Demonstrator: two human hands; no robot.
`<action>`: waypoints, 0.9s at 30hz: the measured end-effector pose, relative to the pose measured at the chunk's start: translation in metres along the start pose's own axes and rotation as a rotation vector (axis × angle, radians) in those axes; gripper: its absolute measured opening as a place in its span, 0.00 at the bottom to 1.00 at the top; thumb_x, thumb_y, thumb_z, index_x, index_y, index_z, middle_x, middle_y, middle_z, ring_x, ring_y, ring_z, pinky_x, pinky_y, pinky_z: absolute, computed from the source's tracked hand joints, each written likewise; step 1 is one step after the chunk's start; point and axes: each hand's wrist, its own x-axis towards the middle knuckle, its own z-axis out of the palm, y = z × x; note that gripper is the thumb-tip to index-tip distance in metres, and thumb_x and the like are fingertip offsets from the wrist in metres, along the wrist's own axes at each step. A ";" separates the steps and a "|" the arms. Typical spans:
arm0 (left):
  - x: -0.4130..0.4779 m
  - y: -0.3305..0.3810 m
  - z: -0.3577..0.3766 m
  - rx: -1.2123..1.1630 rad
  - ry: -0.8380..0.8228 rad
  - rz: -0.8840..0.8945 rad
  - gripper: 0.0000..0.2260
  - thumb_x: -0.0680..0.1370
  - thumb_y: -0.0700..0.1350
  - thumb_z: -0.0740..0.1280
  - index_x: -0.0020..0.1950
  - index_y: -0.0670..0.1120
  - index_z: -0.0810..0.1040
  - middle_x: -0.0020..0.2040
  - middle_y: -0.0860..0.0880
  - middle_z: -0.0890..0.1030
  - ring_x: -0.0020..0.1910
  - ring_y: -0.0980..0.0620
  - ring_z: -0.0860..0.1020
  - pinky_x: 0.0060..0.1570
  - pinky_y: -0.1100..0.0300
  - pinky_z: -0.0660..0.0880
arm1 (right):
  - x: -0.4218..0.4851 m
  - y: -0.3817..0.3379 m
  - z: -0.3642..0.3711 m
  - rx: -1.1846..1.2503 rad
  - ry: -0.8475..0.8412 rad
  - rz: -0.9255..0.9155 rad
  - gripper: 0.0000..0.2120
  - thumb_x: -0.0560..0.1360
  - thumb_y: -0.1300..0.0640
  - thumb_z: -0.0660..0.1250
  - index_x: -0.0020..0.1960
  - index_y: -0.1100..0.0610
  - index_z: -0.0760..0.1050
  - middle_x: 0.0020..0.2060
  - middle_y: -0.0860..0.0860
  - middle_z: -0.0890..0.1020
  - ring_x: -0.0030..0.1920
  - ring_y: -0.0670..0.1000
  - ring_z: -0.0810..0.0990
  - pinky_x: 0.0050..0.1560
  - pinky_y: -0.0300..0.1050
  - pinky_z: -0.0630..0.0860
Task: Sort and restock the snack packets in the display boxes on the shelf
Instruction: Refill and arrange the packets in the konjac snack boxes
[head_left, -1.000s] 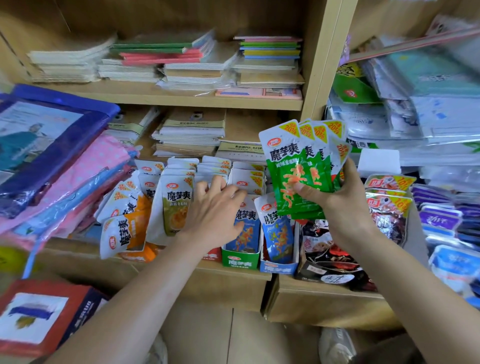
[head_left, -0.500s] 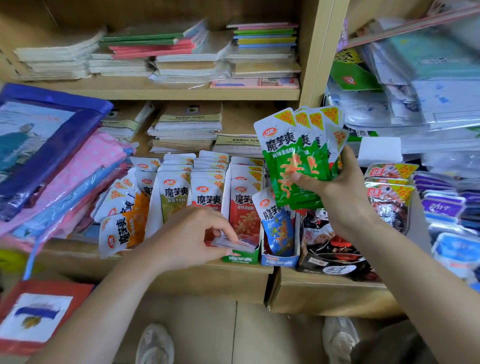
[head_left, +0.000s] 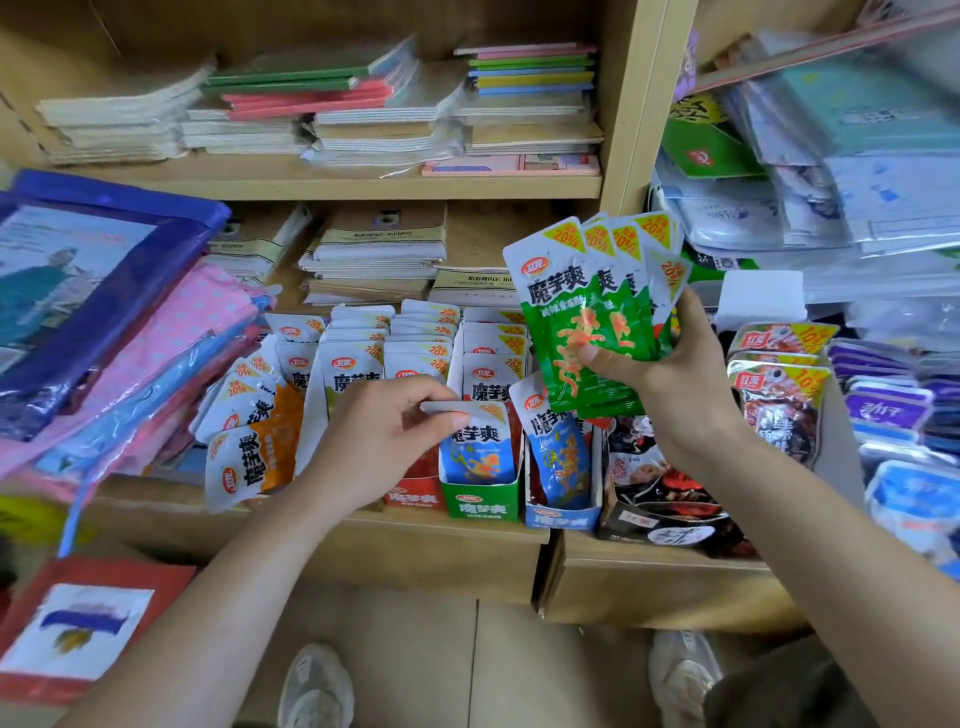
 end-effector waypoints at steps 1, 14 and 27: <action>0.001 0.001 0.003 -0.022 0.033 0.006 0.01 0.77 0.48 0.74 0.47 0.54 0.85 0.40 0.54 0.85 0.41 0.50 0.83 0.43 0.43 0.79 | -0.001 0.001 0.000 -0.004 0.000 0.001 0.38 0.66 0.66 0.80 0.72 0.54 0.69 0.61 0.50 0.83 0.60 0.50 0.83 0.54 0.48 0.83; 0.031 0.027 -0.002 -0.759 0.522 -0.223 0.03 0.80 0.40 0.70 0.50 0.47 0.83 0.44 0.49 0.86 0.44 0.51 0.84 0.39 0.54 0.81 | -0.011 -0.001 -0.001 0.062 -0.117 0.134 0.35 0.67 0.69 0.77 0.71 0.54 0.70 0.57 0.50 0.85 0.56 0.53 0.85 0.55 0.52 0.83; 0.052 0.032 0.030 -0.153 0.677 -0.007 0.09 0.76 0.50 0.73 0.39 0.47 0.80 0.31 0.47 0.80 0.30 0.49 0.77 0.28 0.46 0.72 | -0.010 -0.008 0.007 0.380 -0.223 0.461 0.25 0.74 0.47 0.68 0.71 0.49 0.74 0.61 0.52 0.84 0.59 0.56 0.84 0.51 0.55 0.82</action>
